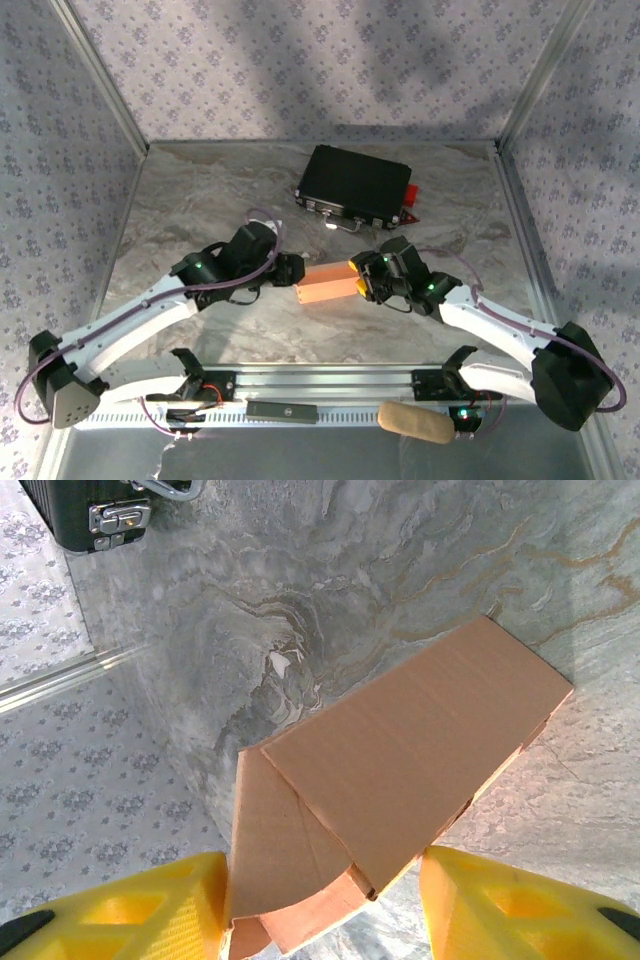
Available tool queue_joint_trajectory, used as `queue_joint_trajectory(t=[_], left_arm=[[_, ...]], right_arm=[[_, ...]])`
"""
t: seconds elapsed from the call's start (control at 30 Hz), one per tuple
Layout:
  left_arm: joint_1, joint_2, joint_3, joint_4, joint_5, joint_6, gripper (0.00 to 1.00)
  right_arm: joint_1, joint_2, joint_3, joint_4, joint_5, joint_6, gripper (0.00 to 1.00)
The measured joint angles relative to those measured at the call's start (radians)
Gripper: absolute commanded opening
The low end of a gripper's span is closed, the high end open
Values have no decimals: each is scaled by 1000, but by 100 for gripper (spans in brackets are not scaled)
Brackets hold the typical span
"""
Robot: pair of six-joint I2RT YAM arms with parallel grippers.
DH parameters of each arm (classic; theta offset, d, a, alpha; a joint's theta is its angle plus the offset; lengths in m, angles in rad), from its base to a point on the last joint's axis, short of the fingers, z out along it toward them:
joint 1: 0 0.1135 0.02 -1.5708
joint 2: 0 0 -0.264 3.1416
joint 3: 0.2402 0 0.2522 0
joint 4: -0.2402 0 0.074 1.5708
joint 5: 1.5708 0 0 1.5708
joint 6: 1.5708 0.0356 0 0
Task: Fold the paper box
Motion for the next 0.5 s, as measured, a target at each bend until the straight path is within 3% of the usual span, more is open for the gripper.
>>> queue_joint_trajectory(t=[0.13,0.5], left_arm=[[61,-11,-90,68,27,-56,45],[69,60,-191,221,86,-143,47]], right_arm=[[4,0,-5,4,6,0,50],[6,5,-22,31,7,0,43]])
